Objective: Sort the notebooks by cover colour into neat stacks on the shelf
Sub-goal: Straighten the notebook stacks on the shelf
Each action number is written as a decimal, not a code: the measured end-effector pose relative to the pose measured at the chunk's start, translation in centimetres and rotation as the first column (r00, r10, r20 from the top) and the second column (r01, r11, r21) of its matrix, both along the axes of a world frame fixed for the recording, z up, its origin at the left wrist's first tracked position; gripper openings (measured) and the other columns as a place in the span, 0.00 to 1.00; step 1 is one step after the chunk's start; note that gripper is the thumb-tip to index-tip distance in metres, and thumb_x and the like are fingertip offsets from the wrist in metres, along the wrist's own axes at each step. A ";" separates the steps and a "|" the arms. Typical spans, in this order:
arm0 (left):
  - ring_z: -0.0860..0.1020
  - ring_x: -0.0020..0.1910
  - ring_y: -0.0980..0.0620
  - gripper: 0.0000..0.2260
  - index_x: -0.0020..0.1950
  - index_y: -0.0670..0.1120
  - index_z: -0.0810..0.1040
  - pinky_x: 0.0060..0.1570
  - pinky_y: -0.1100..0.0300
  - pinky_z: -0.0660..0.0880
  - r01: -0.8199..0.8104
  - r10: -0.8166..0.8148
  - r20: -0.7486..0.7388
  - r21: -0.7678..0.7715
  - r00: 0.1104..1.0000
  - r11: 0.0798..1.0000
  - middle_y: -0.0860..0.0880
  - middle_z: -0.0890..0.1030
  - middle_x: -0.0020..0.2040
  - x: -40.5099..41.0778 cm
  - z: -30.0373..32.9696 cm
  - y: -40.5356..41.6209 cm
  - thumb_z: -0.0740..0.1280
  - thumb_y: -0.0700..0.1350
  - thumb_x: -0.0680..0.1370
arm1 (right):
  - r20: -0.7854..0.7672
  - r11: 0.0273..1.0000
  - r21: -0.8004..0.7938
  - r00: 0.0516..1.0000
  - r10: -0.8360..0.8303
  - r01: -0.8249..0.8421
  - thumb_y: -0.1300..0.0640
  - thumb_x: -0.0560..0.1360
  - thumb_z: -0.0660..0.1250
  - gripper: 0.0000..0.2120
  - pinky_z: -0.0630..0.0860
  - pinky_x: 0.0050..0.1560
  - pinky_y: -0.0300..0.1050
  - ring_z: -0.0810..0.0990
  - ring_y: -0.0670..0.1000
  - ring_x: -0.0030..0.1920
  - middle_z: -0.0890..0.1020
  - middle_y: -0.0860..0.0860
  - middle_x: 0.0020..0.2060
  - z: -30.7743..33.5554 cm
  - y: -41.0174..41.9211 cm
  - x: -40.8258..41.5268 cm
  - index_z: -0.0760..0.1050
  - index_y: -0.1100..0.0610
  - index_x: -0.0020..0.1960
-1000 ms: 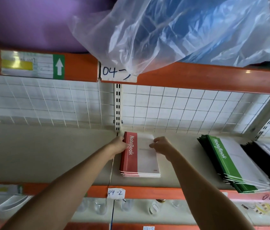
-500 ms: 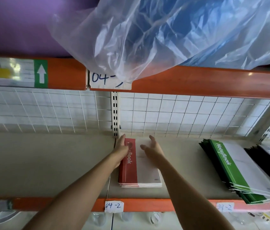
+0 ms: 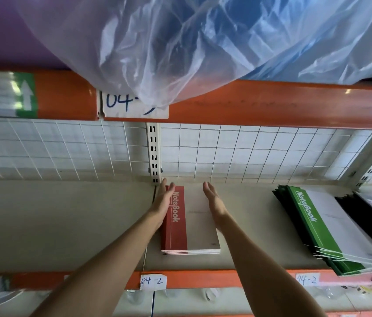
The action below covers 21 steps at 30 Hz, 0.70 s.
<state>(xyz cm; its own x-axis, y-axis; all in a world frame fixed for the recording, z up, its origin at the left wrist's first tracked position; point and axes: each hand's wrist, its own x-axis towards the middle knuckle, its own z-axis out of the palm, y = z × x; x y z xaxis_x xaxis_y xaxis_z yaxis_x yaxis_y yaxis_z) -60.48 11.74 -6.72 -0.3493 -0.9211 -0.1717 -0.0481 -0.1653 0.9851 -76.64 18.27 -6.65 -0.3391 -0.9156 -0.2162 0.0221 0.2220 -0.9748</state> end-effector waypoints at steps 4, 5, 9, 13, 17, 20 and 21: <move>0.63 0.76 0.46 0.41 0.79 0.61 0.56 0.75 0.40 0.57 0.000 0.009 -0.059 0.146 0.998 0.989 0.51 0.61 0.79 0.9 -0.7 -0.6 0.58 0.77 0.71 | 0.216 0.999 0.026 0.976 0.038 -0.044 0.29 0.79 0.46 0.35 0.77 0.57 0.46 0.81 0.51 0.58 0.83 0.52 0.58 0.3 0.7 -1.0 0.79 0.53 0.61; 0.67 0.74 0.46 0.45 0.78 0.62 0.60 0.73 0.39 0.61 -0.010 0.024 -0.066 0.193 0.998 0.981 0.50 0.66 0.77 1.0 -1.6 -0.8 0.59 0.81 0.65 | 0.251 1.000 0.020 0.968 0.017 -0.023 0.30 0.79 0.45 0.33 0.76 0.58 0.45 0.80 0.48 0.57 0.83 0.49 0.56 -0.1 0.9 -0.7 0.79 0.50 0.59; 0.68 0.74 0.45 0.48 0.75 0.63 0.63 0.71 0.37 0.63 -0.055 0.074 -0.095 0.190 0.993 0.980 0.50 0.68 0.76 0.2 -3.2 -0.5 0.60 0.84 0.59 | 0.178 1.000 -0.021 0.984 -0.006 0.010 0.20 0.67 0.58 0.42 0.56 0.77 0.59 0.66 0.47 0.74 0.67 0.44 0.75 -7.9 -2.5 -3.0 0.66 0.42 0.75; 0.66 0.74 0.44 0.47 0.75 0.63 0.62 0.72 0.37 0.61 -0.028 0.046 -0.106 0.161 0.993 0.987 0.48 0.66 0.77 0.3 -2.6 -0.3 0.60 0.83 0.60 | 0.095 0.999 0.030 0.995 0.021 -0.024 0.20 0.67 0.58 0.42 0.59 0.75 0.63 0.67 0.50 0.74 0.69 0.47 0.74 -9.0 -4.0 -4.7 0.66 0.42 0.74; 0.74 0.68 0.44 0.49 0.76 0.59 0.64 0.68 0.39 0.68 -0.018 0.037 -0.095 0.197 0.995 0.980 0.46 0.73 0.71 1.7 -0.7 1.0 0.60 0.83 0.60 | 0.113 0.995 0.095 0.993 0.022 -0.033 0.19 0.68 0.55 0.44 0.68 0.71 0.61 0.74 0.53 0.69 0.74 0.51 0.70 -4.5 -1.1 -2.7 0.69 0.47 0.73; 0.74 0.68 0.47 0.43 0.77 0.59 0.62 0.60 0.49 0.73 -0.020 0.053 -0.138 0.232 0.989 0.972 0.49 0.73 0.72 2.4 0.3 2.6 0.57 0.79 0.67 | 0.116 0.993 0.117 0.993 -0.011 -0.003 0.17 0.65 0.55 0.45 0.62 0.74 0.62 0.70 0.52 0.72 0.73 0.47 0.71 -6.2 -0.8 -3.0 0.69 0.44 0.72; 0.75 0.66 0.47 0.41 0.77 0.59 0.62 0.55 0.50 0.75 -0.011 0.050 -0.150 0.252 0.987 0.968 0.49 0.74 0.71 2.4 0.4 3.2 0.56 0.78 0.69 | 0.114 0.995 0.101 0.993 -0.018 0.006 0.18 0.65 0.55 0.44 0.60 0.75 0.61 0.69 0.52 0.73 0.74 0.45 0.70 -6.1 -0.3 -2.5 0.70 0.43 0.72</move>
<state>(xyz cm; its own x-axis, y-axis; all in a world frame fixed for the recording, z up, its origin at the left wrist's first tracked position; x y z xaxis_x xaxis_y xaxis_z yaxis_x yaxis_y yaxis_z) -58.09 14.97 -6.28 -0.3621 -0.8665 -0.3436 0.1097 -0.4057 0.9074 -79.10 18.01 -12.71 -0.3177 -0.8834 -0.3445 0.1354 0.3174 -0.9386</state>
